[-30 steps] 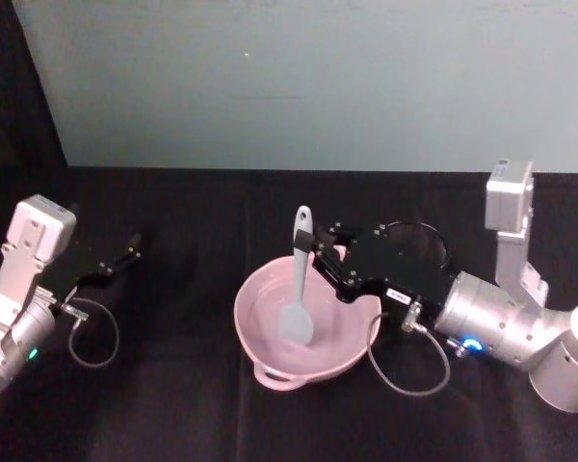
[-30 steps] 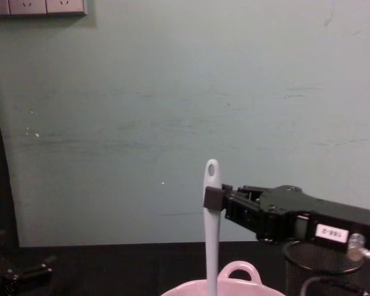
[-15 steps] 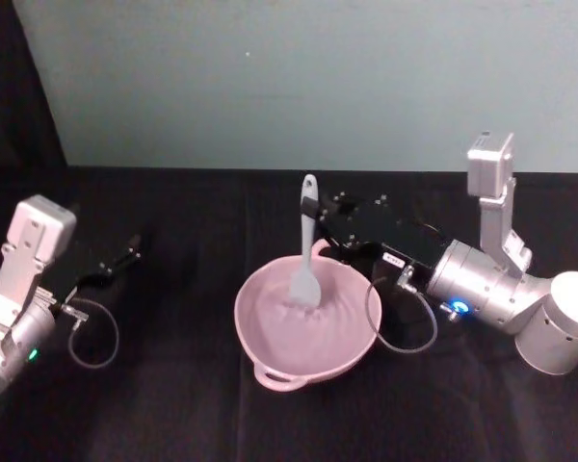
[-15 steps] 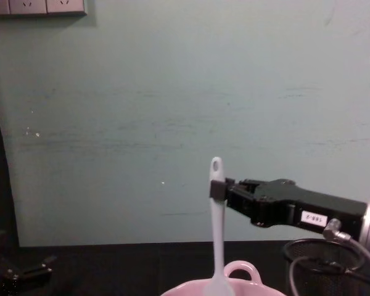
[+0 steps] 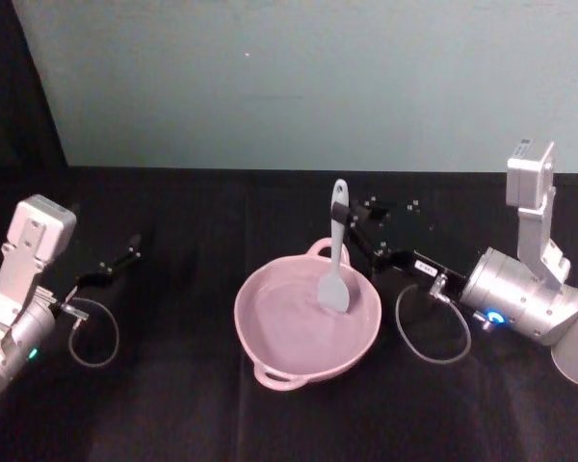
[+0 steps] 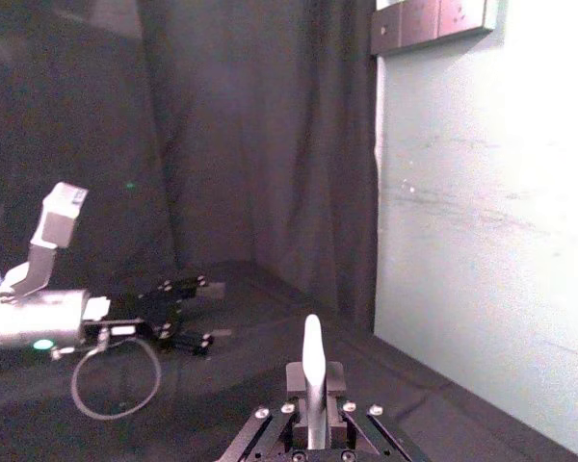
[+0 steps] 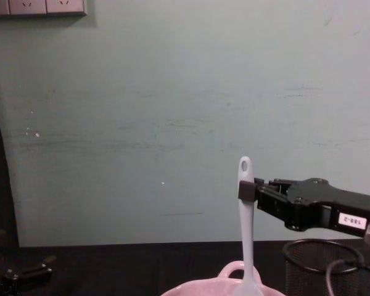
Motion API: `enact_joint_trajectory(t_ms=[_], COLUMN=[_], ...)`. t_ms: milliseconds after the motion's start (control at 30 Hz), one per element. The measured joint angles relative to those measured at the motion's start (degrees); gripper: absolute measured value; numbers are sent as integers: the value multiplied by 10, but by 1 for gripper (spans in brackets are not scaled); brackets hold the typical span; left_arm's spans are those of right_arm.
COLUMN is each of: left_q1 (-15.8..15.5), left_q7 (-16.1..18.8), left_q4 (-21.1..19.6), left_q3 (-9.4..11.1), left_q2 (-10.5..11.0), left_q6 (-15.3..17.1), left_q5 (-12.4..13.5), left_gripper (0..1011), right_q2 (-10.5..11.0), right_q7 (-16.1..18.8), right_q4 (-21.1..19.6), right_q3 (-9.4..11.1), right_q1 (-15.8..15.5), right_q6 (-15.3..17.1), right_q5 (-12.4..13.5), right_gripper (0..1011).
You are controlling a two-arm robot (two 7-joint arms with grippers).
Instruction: Use the one hand to pick up the spoon and stir the clear water in the bowl.
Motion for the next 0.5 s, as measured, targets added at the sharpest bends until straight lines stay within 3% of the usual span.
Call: enact_joint_trajectory(t_ms=[233,500], left_q1=[0,0], left_q7=[0,0], left_q4=[0,0], left_q3=[0,0], left_q2=[0,0], left_q6=[0,0], left_q5=[0,0], left_gripper=[1005,1005], right_q2=[7,-12], right_q7=[9,18], right_q4=[-34,-36], right_q3=[-10,-31], right_q1=[-21,-21], right_q6=[11,9], right_q5=[3,7], right_gripper=[110,110])
